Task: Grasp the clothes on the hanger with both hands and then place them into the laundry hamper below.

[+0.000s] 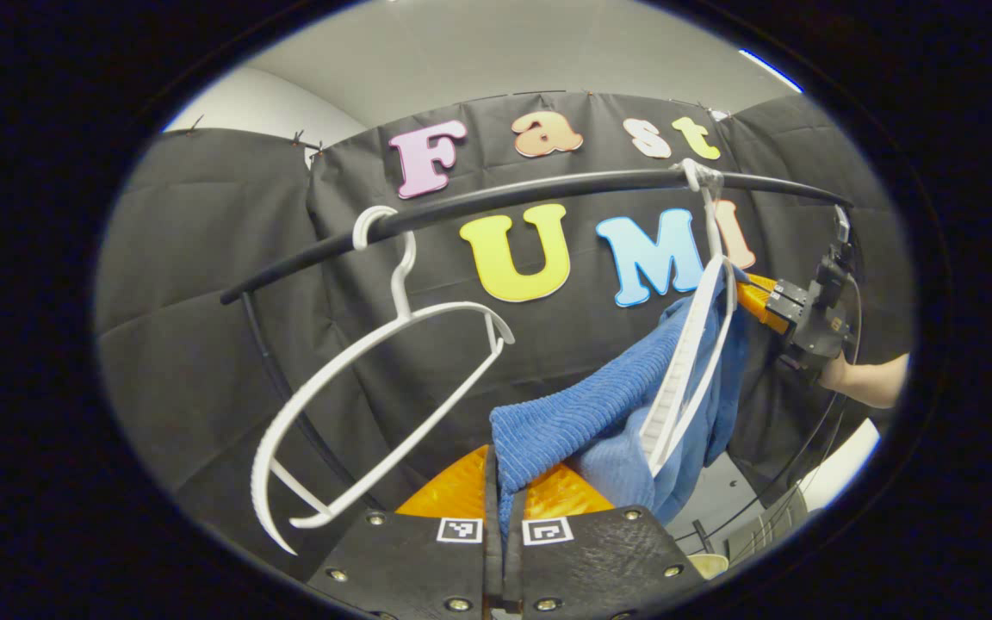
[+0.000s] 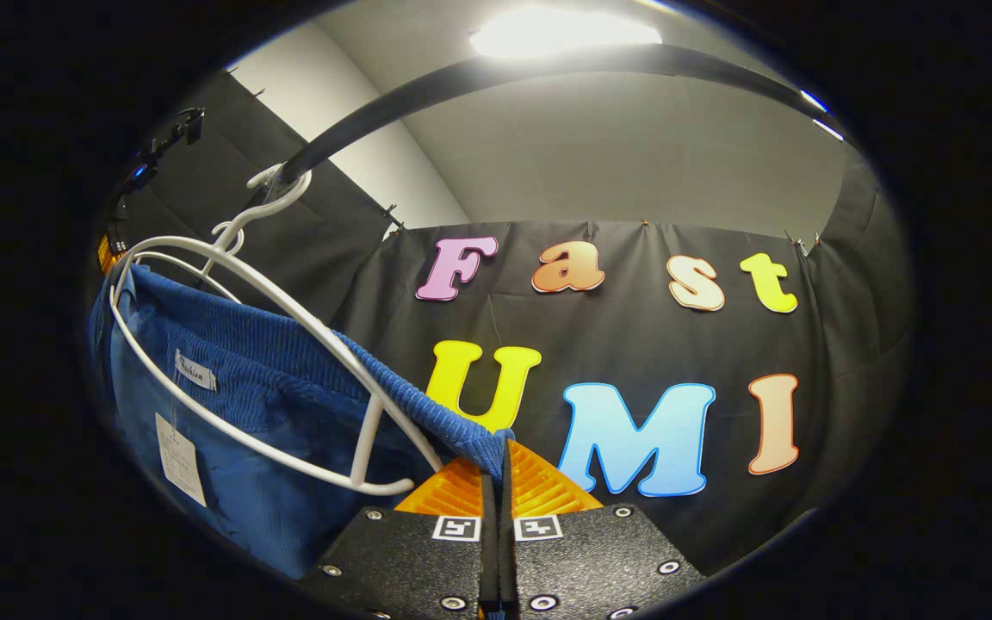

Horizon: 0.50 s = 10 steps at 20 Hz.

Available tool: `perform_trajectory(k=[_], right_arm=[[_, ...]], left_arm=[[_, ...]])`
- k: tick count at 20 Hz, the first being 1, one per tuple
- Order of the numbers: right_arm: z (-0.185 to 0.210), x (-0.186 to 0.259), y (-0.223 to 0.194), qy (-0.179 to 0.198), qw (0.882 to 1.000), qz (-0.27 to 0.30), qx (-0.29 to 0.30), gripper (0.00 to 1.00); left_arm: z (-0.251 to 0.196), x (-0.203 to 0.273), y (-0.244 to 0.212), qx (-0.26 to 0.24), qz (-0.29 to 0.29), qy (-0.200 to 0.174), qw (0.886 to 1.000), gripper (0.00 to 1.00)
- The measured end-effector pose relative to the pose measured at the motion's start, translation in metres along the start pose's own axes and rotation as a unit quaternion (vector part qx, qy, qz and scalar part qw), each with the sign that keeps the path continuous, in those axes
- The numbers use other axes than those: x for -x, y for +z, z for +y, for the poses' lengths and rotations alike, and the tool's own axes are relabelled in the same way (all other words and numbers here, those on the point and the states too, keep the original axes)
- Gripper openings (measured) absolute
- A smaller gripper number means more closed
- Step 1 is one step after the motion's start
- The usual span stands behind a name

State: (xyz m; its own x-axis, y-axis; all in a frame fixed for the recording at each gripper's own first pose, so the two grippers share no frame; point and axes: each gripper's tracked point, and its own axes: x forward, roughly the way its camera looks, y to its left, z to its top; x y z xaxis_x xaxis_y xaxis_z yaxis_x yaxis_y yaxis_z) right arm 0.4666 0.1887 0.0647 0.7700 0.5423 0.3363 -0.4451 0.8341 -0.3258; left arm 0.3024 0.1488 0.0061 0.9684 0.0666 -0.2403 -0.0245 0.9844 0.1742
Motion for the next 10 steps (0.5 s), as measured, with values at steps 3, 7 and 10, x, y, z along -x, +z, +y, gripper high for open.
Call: perform_trajectory(k=[3, 7, 10], right_arm=[[0.003, 0.008, 0.001, 0.008, 0.999, -0.005, 0.034, 0.00], [0.002, 0.010, 0.005, -0.002, 0.999, 0.000, 0.036, 0.00], [0.006, 0.011, 0.025, 0.003, 1.000, -0.015, 0.024, 0.00]], left_arm=[[0.001, 0.004, -0.006, -0.036, 0.010, 0.009, 0.999, 0.02], [-0.011, 0.014, -0.010, -0.039, 0.001, 0.007, 0.999, 0.02], [0.001, 0.023, -0.017, -0.054, 0.013, 0.019, 0.998, 0.02]])
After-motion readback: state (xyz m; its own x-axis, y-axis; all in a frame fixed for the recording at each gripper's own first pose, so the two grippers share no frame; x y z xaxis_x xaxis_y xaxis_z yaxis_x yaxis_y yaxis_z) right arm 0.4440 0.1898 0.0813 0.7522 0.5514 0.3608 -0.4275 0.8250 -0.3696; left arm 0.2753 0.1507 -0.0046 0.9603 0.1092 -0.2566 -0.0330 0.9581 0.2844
